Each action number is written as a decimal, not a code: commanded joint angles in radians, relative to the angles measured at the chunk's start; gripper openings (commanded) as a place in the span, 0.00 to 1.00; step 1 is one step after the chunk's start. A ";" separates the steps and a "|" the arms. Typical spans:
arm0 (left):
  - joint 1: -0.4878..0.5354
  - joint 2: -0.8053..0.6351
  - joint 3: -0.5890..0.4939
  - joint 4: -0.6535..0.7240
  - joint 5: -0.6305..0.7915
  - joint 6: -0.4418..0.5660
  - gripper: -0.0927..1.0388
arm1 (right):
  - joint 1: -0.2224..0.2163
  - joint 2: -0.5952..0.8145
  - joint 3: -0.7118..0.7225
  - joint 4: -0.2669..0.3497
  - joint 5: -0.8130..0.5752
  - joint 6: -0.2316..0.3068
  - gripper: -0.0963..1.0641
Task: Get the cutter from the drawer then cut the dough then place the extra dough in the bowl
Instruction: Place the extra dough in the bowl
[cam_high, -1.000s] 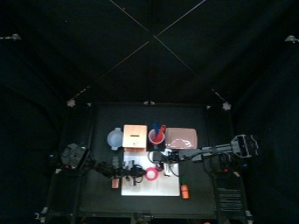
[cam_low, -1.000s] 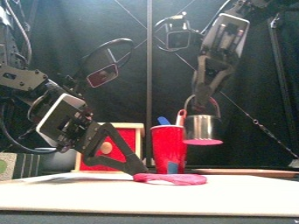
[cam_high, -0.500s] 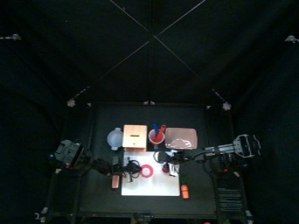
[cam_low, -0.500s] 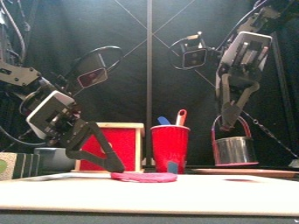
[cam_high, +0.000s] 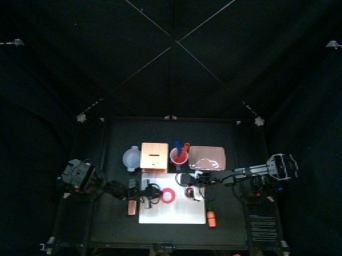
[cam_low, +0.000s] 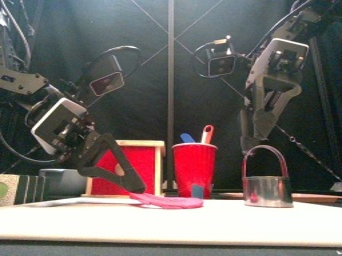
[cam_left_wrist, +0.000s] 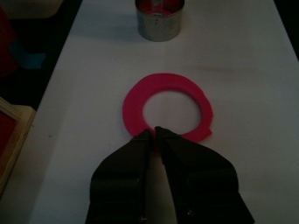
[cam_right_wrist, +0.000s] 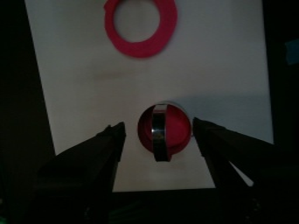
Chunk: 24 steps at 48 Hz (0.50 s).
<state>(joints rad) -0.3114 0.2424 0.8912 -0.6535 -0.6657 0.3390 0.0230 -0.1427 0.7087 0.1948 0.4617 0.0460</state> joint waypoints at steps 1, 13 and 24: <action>0.009 -0.040 -0.025 0.000 -0.006 -0.002 0.63 | -0.002 -0.025 -0.025 0.000 -0.021 -0.002 0.93; 0.037 -0.064 -0.021 0.002 -0.006 0.006 0.69 | -0.002 -0.005 -0.023 0.000 -0.052 -0.002 0.93; 0.081 -0.048 -0.041 0.018 0.029 0.074 0.78 | -0.002 0.006 -0.034 -0.005 -0.066 -0.003 0.93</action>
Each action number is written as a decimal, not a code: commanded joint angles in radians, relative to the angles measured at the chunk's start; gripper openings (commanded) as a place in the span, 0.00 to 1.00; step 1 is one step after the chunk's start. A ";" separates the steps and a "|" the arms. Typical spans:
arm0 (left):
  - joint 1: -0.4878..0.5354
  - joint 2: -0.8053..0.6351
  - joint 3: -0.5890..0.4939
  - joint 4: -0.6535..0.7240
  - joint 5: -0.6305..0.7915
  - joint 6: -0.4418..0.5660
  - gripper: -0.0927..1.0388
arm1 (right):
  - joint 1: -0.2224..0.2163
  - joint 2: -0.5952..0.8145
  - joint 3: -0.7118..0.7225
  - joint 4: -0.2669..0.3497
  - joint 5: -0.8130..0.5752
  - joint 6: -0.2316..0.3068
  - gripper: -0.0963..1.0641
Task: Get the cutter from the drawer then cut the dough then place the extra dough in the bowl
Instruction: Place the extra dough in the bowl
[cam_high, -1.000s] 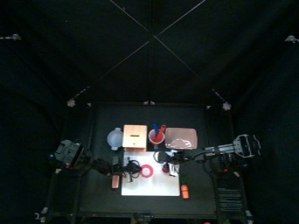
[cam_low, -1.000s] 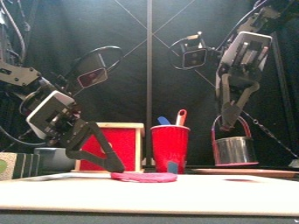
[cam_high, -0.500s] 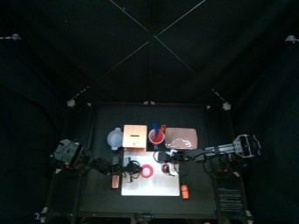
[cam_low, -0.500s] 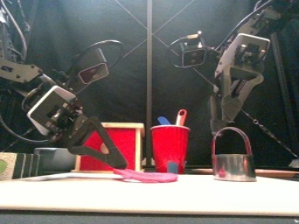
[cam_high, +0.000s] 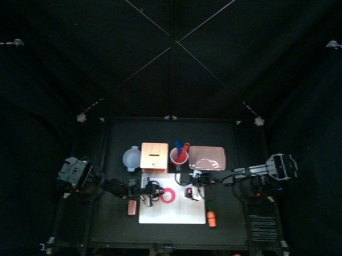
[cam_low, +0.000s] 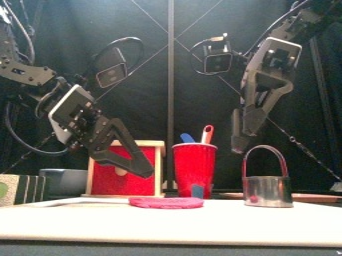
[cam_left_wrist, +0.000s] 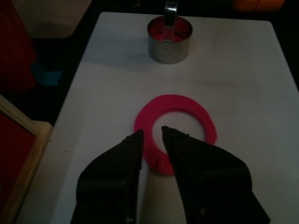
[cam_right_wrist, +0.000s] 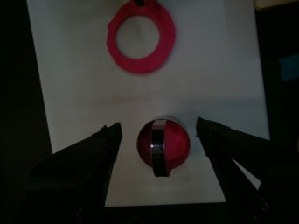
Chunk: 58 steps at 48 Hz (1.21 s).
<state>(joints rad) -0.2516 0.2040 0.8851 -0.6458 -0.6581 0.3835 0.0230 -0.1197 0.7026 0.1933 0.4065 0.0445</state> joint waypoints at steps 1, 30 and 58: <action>0.023 -0.009 -0.040 0.009 0.032 0.035 0.78 | 0.000 -0.017 -0.028 -0.003 -0.011 -0.002 0.93; 0.074 0.081 -0.147 0.008 0.353 0.081 0.73 | 0.000 -0.011 -0.018 0.006 -0.026 0.000 0.93; 0.003 -0.156 -0.087 0.058 0.195 0.083 0.51 | -0.005 -0.009 -0.018 0.021 -0.025 0.002 0.93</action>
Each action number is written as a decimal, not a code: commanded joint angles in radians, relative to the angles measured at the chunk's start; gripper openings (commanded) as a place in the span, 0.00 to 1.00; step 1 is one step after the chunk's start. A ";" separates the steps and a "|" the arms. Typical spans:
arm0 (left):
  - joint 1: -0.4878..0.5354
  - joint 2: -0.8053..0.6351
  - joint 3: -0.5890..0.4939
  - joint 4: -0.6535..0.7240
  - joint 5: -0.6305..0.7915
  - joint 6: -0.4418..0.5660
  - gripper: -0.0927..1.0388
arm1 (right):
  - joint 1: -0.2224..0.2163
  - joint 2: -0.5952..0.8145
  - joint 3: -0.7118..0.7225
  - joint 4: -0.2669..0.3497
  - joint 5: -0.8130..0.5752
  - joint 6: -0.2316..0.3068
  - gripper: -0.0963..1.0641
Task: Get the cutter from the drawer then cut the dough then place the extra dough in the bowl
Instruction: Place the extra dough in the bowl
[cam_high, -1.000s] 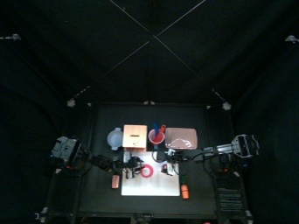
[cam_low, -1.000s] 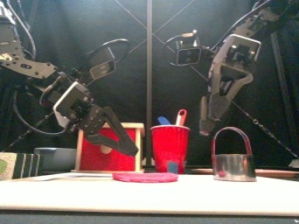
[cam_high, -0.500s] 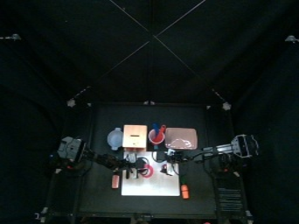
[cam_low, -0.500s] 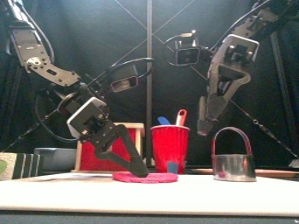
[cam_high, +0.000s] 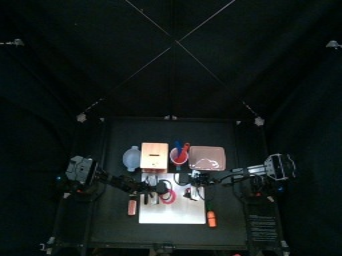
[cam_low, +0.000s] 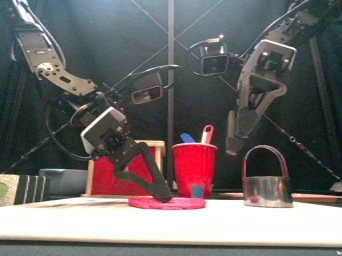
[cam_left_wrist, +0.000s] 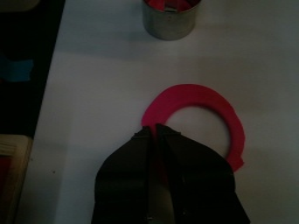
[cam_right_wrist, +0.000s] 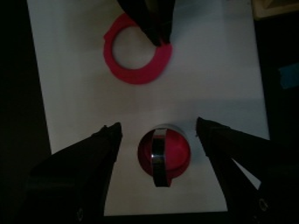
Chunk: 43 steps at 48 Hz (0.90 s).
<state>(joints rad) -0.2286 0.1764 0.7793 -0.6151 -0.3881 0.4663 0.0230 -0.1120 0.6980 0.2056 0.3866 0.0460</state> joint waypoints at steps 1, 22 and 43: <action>-0.021 -0.150 0.031 0.032 -0.091 0.000 0.51 | -0.005 -0.017 -0.014 0.009 -0.005 0.000 0.93; 0.178 -0.572 0.334 -0.012 -0.333 0.000 0.51 | -0.012 -0.017 -0.020 0.000 -0.021 -0.003 0.93; 0.417 -0.838 0.540 -0.104 -0.284 -0.008 0.50 | -0.017 -0.009 -0.014 -0.002 -0.031 -0.003 0.93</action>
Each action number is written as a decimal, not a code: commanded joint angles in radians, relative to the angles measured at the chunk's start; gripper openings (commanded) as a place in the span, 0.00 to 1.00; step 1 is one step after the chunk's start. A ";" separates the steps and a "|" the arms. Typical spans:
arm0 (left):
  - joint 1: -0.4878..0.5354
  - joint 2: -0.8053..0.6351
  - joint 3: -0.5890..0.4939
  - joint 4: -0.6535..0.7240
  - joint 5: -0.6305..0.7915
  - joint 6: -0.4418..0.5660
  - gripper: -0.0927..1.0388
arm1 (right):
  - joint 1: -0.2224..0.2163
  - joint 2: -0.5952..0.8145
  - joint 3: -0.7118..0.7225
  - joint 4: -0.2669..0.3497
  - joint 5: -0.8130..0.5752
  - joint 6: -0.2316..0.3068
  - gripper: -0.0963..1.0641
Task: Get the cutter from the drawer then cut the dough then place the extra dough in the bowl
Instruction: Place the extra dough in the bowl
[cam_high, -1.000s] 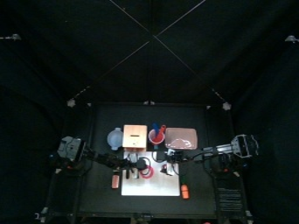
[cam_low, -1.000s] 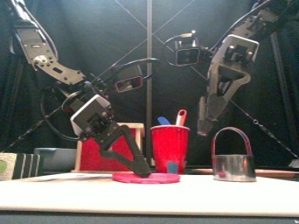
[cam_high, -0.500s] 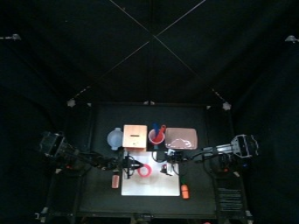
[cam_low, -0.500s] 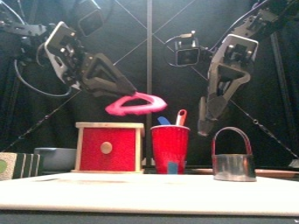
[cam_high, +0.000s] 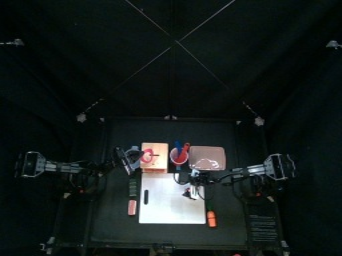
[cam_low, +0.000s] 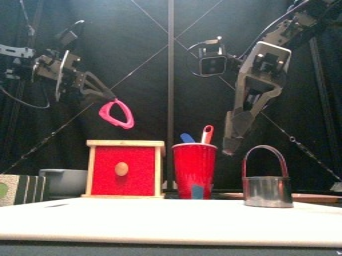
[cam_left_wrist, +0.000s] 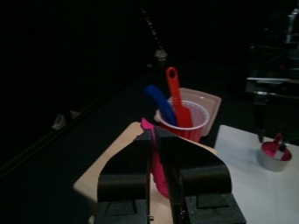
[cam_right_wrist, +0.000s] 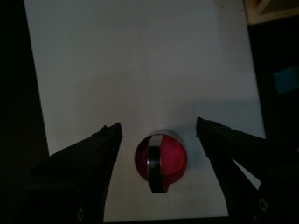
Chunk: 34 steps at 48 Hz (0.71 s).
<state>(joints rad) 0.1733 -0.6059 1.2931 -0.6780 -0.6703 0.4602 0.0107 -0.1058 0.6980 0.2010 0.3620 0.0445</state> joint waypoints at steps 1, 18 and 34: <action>0.015 -0.071 0.035 -0.052 -0.002 -0.002 0.50 | -0.005 -0.015 -0.014 0.003 -0.006 -0.002 0.93; 0.038 -0.173 0.146 -0.140 0.084 0.000 0.49 | -0.006 0.000 -0.020 0.000 -0.008 -0.002 0.93; 0.063 -0.075 0.075 -0.081 0.253 0.002 0.52 | -0.014 0.008 -0.031 0.000 -0.008 -0.003 0.93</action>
<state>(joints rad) 0.2286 -0.6995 1.4113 -0.7747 -0.4188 0.4617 0.0061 -0.0798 0.6918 0.2010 0.3605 0.0430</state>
